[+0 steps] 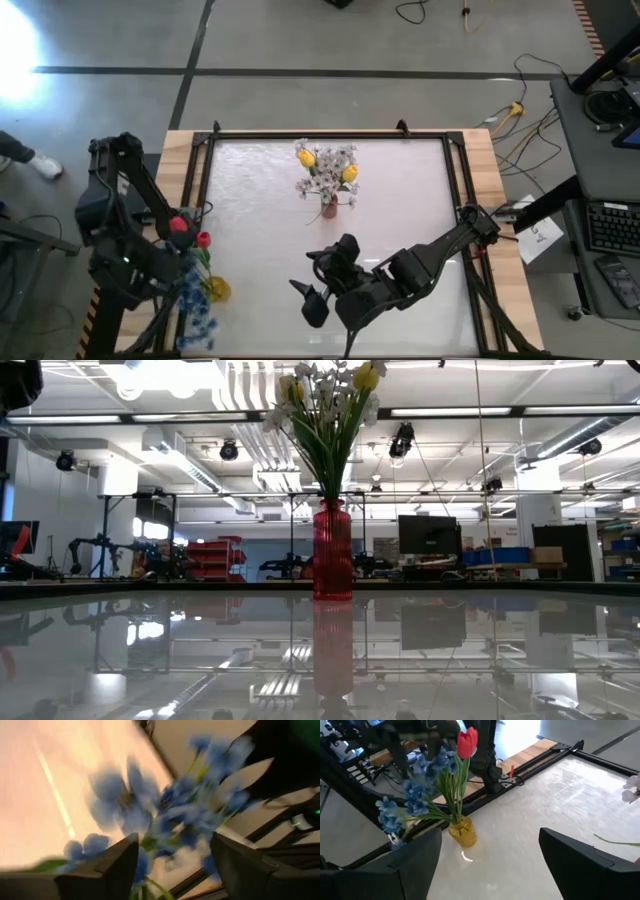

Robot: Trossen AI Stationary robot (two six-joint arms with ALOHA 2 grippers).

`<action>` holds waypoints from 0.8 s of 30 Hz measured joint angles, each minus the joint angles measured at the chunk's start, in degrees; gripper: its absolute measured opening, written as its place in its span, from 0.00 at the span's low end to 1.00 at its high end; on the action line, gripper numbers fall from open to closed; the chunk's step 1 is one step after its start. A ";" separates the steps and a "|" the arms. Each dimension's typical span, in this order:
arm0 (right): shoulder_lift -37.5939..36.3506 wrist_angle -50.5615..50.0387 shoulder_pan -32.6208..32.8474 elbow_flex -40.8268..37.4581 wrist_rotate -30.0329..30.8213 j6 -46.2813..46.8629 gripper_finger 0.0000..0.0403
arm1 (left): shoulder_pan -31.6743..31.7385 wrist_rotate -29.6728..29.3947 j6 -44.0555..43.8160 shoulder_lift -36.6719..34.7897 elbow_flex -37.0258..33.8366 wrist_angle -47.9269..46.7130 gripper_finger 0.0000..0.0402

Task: Sort flowers into vase by color
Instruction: Put the blue flower into the yellow flower vase, then return to Home Position

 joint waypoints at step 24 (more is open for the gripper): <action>1.42 33.59 -12.15 -7.13 -14.74 -28.58 0.66 | 14.45 -13.34 16.18 -14.68 5.75 9.76 0.31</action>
